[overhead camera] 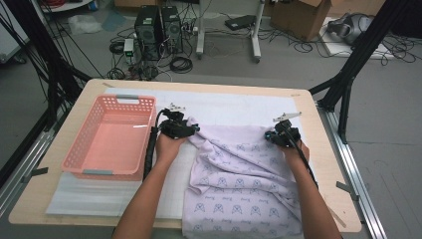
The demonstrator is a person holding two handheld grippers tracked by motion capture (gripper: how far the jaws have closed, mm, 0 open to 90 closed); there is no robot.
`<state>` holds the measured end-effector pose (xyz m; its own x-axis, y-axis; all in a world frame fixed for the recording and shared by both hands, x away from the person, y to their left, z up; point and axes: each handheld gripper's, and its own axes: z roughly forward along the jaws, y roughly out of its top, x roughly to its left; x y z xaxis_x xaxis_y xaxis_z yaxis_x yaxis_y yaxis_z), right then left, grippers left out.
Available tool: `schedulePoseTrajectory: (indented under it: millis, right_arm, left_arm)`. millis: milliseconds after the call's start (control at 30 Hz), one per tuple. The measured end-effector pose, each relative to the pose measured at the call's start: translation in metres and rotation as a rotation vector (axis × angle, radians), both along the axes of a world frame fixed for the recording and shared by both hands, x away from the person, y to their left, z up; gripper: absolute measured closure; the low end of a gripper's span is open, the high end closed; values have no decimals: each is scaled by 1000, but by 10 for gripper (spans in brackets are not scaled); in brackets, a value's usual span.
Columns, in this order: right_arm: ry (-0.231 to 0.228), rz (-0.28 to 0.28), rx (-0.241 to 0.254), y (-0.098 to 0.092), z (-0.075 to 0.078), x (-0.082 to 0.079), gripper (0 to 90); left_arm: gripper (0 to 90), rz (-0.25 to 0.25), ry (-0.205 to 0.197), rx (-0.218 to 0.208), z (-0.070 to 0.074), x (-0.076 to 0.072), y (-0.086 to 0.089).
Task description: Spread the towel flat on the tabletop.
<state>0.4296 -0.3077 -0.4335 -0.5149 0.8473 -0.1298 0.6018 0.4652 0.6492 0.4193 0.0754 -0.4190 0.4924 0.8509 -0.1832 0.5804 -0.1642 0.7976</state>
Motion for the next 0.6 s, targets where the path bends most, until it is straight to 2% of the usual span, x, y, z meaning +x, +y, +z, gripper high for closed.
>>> schedulePoseTrajectory:
  millis: [33, 67, 100, 167, 200, 233, 300, 333, 433, 600]
  right_arm:
    - [-18, -41, -26, -2, 1, 4, 850]
    - [-60, -98, -54, -6, 2, 7, 851]
    - [-102, -166, -69, -11, 3, 9, 850]
    - [-152, -276, -28, -23, 4, 9, 845]
    - [-158, -308, 9, -26, 4, 9, 826]
    - [-145, -310, 50, -28, 3, 9, 795]
    - [-130, -285, 55, -26, 3, 7, 678]
    - [-129, -266, 75, -25, 3, 6, 668]
    - [-145, -232, 111, -25, 8, 0, 644]
    - [-155, -192, 151, -27, 16, -12, 639]
  left_arm:
    - [476, -2, -9, -1, 0, -3, -1]
    - [496, -6, -16, -2, -1, -6, -2]
    - [514, -12, -7, 8, -1, -8, -3]
    - [511, -33, 10, 18, -5, -11, -5]
    - [507, -39, 12, 17, -6, -12, -6]
    - [500, -46, 22, 7, -8, -12, -8]
    - [459, -67, 45, -25, -11, -12, -13]
    - [440, -83, 53, -45, -11, -12, -17]
    - [420, -130, 60, -62, -13, -15, -31]
    - [418, -190, 86, -31, -19, -21, -49]
